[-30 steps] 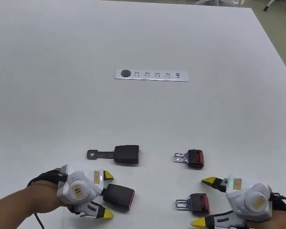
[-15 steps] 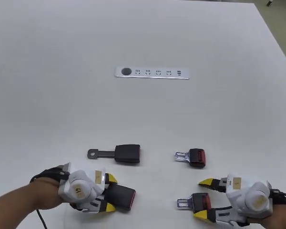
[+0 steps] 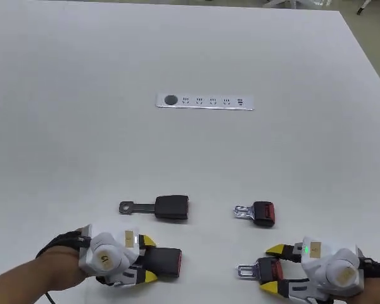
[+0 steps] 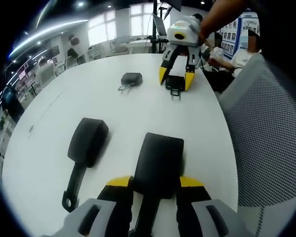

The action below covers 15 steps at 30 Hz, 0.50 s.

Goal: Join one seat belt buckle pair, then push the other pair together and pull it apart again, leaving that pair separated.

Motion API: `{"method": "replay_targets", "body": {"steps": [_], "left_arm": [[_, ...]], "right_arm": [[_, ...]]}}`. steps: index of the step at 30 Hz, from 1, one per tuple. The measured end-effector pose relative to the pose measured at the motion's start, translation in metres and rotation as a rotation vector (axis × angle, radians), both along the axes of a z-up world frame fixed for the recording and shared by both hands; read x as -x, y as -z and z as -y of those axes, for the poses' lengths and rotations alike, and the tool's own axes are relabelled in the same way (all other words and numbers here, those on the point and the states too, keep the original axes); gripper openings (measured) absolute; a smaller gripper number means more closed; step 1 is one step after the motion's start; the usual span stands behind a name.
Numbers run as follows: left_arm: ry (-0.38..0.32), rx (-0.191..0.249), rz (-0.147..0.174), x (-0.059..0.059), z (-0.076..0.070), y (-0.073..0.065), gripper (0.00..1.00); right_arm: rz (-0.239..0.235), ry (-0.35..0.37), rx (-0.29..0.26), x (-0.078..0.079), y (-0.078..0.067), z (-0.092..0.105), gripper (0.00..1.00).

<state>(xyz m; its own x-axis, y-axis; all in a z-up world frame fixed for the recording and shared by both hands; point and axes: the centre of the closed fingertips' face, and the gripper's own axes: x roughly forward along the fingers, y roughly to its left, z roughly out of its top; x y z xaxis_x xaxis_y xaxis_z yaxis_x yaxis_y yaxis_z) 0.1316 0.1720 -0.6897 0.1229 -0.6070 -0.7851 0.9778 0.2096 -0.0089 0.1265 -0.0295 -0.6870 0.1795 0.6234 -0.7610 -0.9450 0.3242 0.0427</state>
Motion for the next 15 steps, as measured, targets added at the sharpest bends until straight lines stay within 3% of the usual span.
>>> {"method": "replay_targets", "body": {"steps": [15], "left_arm": [[-0.024, -0.023, -0.010, -0.0013, -0.0004, 0.0017, 0.34]], "right_arm": [[0.009, 0.072, -0.006, -0.0025, 0.0010, -0.0008, 0.38]]}}
